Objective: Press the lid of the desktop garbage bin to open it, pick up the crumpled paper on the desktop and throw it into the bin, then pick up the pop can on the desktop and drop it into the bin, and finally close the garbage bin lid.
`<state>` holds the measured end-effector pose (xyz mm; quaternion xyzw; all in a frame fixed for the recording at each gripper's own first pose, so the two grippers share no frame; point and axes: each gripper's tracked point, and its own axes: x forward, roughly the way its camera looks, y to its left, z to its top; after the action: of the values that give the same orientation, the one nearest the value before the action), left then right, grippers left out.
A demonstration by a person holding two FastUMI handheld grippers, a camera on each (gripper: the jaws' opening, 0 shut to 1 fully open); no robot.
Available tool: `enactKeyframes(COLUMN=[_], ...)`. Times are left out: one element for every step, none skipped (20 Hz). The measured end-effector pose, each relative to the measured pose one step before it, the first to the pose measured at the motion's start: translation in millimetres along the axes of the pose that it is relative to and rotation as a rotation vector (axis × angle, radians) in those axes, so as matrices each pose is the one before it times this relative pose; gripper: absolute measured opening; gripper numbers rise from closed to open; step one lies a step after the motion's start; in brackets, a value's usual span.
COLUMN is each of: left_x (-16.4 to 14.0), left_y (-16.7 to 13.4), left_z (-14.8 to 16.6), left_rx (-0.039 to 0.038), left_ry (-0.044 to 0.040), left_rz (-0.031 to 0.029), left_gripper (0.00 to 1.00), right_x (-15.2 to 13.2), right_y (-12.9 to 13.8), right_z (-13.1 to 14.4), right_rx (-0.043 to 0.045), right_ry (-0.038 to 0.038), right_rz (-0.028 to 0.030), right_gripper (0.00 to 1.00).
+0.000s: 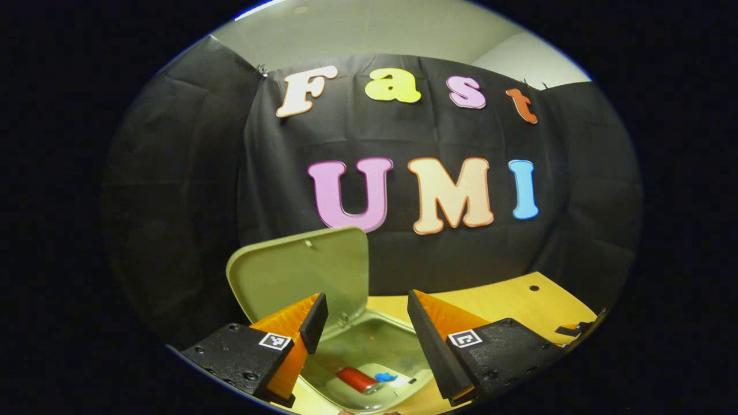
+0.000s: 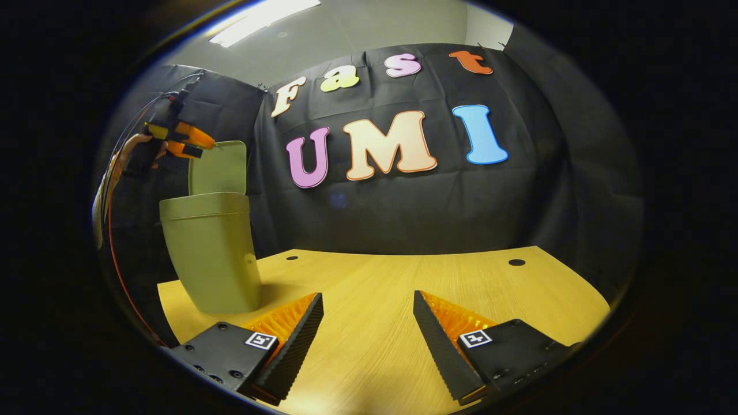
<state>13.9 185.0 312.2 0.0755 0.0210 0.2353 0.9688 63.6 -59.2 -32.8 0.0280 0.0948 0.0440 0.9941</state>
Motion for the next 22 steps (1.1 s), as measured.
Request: enactKeyframes(left_x=[1.79, 4.3, 3.84, 4.79, 5.09, 6.41, 7.13, 7.63, 6.25, 6.96, 6.72, 6.52, 6.09, 5.69, 3.66, 4.45, 4.24, 2.31, -0.69, -3.57, -2.62, -3.3], left_y=[3.65, 4.11, 5.0, 5.27, 5.99, 7.81, 7.64, 5.72, 3.86, 4.46, 5.52, 4.01, 5.55, 3.51, 1.99, 3.32, 0.67, 0.27, -3.02, -3.03, -0.6, -5.23], left_z=[12.04, 11.0, 7.53, 5.85, 6.09, 6.94, 3.31, 2.97, 0.15, -1.3, 0.09, -0.49, -1.63, -0.68, -4.19, -2.33, -4.44, -5.0, -6.29, -3.27, 0.07, -4.1], left_rx=[-0.00013, 0.00193, 0.00499, 0.00653, 0.00986, 0.0122, 0.0126, 0.01062, 0.00809, 0.00649, 0.00428, 0.00347, -0.00015, 0.00014, -0.00013, 0.00324, 0.00234, -0.00635, -0.01276, -0.02276, -0.01625, -0.01747], left_ry=[-0.01612, -0.01135, -0.00701, -0.00449, -0.00718, -0.01177, -0.00458, -0.004, 0.00437, 0.00549, 0.00405, 0.00024, 0.00359, 0.00021, 0.00708, 0.00688, 0.01245, 0.01502, 0.01992, 0.00845, -0.01288, 0.01243], left_rz=[0.0157, 0.01513, 0.01808, 0.02203, 0.02296, 0.03136, 0.03086, 0.02487, 0.01981, 0.0218, 0.01884, 0.01679, 0.02088, 0.01076, 0.00946, 0.00999, 0.00896, 0.00077, -0.01325, -0.01245, -0.01053, -0.02047], left_gripper=[0.83, 0.83, 0.83, 0.83, 0.84, 0.84, 0.84, 0.83, 0.83, 0.82, 0.84, 0.84, 0.82, 0.82, 0.82, 0.84, 0.84, 0.84, 0.82, 0.82, 0.84, 0.82], right_x=[-1.46, -0.03, -0.84, -0.46, -1.11, 0.52, -0.02, 0.07, -1.56, 0.22, -0.88, 0.5, -0.5, 0.39, -1.23, 1.19, -0.52, 0.53, -0.46, -0.74, -0.55, 1.02], right_y=[-1.35, -1.53, -1.69, -1.79, -1.28, -0.95, -0.07, -0.53, -0.47, -0.7, -0.3, 0.63, 0.63, 0.22, -0.35, -0.06, 1.09, 0.55, 0.91, 0.02, -0.61, -0.28], right_z=[-0.41, 1.23, 1.32, 2.22, 0.4, 2.32, 0.58, 0.96, -0.06, 0.54, 0.37, 0.76, -0.08, 0.01, -1.4, -0.38, -0.75, -0.55, -0.44, 0.82, -0.69, -0.15], right_rx=[0.00192, 0.00325, 0.00289, 0.00348, 0.00328, 0.00246, 0.00244, 0.00187, 0.00069, -0.00054, -0.00062, -0.00021, -0.00025, -0.00106, -0.00187, -0.00131, -0.00132, -0.00073, -0.00025, -0.00002, 0.00058, 0.00006], right_ry=[0.00003, -0.00234, -0.00419, -0.00286, -0.00505, -0.00714, -0.00278, -0.00158, -0.00069, -0.00032, -0.0013, -0.00138, -0.00028, 0.00057, 0.00242, 0.00159, 0.0015, 0.00175, 0.00069, 0.00028, 0.00028, 0.00065], right_rz=[-0.0053, -0.00513, -0.00375, -0.00514, -0.00492, -0.00398, -0.00283, -0.00198, -0.00236, -0.00149, -0.00156, 0.00008, 0.00025, 0.00077, 0.00033, -0.00055, 0.00128, 0.00149, 0.00181, 0.00096, -0.00143, 0.00066], right_gripper=[1.0, 0.98, 0.99, 0.99, 0.99, 0.98, 0.99, 0.99, 0.99, 1.0, 1.0, 1.0, 1.0, 1.0, 1.0, 1.0, 1.0, 1.0, 1.0, 1.0, 1.0, 1.0])
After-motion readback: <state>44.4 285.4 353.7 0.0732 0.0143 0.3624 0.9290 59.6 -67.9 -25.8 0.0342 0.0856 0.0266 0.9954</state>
